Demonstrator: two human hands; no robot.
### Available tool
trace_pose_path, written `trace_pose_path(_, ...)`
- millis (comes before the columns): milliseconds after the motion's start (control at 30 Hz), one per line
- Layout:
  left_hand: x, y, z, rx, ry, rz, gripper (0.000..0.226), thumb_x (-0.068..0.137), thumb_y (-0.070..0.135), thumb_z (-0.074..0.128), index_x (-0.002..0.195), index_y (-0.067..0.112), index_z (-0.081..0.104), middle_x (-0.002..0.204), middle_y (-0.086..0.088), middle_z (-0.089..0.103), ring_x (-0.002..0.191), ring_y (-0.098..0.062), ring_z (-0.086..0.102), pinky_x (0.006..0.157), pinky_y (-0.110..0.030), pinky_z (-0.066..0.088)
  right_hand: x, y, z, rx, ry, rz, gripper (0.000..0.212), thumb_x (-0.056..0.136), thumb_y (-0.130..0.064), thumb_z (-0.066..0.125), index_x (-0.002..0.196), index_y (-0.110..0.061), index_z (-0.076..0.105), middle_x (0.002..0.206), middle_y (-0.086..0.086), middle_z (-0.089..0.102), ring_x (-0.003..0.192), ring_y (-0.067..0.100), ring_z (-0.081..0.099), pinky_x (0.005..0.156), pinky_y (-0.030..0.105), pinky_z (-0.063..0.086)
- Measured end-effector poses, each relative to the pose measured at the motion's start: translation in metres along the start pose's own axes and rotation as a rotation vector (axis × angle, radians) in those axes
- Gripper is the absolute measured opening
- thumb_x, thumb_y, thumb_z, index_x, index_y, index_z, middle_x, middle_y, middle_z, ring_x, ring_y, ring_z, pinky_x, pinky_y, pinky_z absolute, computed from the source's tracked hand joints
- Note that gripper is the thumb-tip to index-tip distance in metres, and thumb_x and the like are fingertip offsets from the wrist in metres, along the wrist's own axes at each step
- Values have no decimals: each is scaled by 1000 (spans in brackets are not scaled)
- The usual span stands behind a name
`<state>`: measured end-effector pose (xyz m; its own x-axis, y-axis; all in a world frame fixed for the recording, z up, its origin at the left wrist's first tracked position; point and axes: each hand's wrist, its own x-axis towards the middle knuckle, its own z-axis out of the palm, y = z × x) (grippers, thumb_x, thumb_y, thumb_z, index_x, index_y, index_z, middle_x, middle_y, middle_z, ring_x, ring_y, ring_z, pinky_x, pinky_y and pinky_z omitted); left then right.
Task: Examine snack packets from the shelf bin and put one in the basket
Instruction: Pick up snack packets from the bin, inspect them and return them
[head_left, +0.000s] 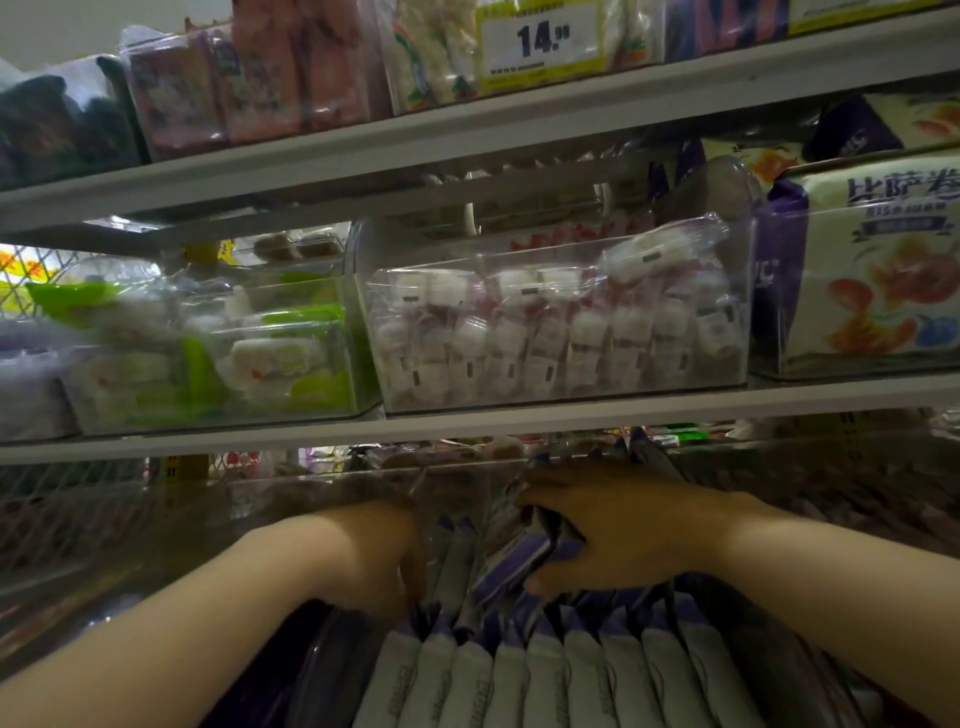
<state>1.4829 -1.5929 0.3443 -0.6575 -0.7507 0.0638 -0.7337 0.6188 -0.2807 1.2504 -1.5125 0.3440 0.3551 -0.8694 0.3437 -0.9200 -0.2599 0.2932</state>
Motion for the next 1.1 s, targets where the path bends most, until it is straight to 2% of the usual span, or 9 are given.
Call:
trace_pose_path(100,2,4,0,59,-38,-26,36,88,28,68,124,28,65,131,5,60,116,-17,57,98,-29,48,0,-1,0,-3,8,5,82,78,-80,45,145,-37,29,154,-12,30,139,17,33,113,34,30)
trace_pose_path(233,4,4,-4,51,-35,6,26,92,27,61,116,22,70,122,2,66,109,-17,60,83,-24,44,-1,-2,-1,-5,9,10,80,79,-77,47,145,-36,30,153,-11,32,137,17,35,113,36,32)
trace_pose_path(367,6,7,0,84,-26,-21,24,90,29,60,108,18,73,111,-3,69,101,-22,63,83,-32,51,-1,-2,-2,22,5,-2,77,79,-76,49,144,-38,31,151,-12,35,134,16,38,111,33,34)
trace_pose_path(533,10,17,10,179,69,-47,20,94,14,53,108,8,65,104,-11,65,93,-28,64,69,-29,44,-1,-4,-3,4,1,5,74,82,-74,47,143,-33,35,148,-12,37,131,15,40,108,34,37)
trace_pose_path(633,6,11,14,51,225,-70,12,94,14,51,100,20,60,99,-2,64,92,-21,64,69,-26,45,-2,-5,-4,-3,4,6,72,84,-73,45,143,-32,36,149,-13,35,131,14,39,107,31,36)
trace_pose_path(800,7,5,20,-244,687,-89,21,99,14,42,88,30,36,87,5,45,78,-20,57,67,-32,41,0,-3,-4,-5,-13,19,71,85,-74,42,143,-34,34,151,-13,32,133,15,37,108,31,33)
trace_pose_path(867,7,4,21,-391,840,-112,19,101,16,40,87,30,39,85,4,50,74,-17,55,66,-33,43,1,-3,-2,-4,-11,21,70,85,-74,42,142,-35,34,151,-13,32,132,16,37,107,31,32)
trace_pose_path(967,2,11,27,-584,950,-145,26,102,21,39,79,32,39,72,7,52,60,-3,47,51,-21,34,1,-3,-1,-6,-16,22,72,85,-74,41,145,-35,32,153,-13,30,135,15,35,106,28,29)
trace_pose_path(1100,-17,25,34,-724,1129,-15,21,101,19,41,82,27,44,62,3,53,60,-8,53,50,-21,36,0,-8,-4,-40,-60,34,74,85,-74,38,147,-35,27,158,-11,22,141,17,28,113,34,27)
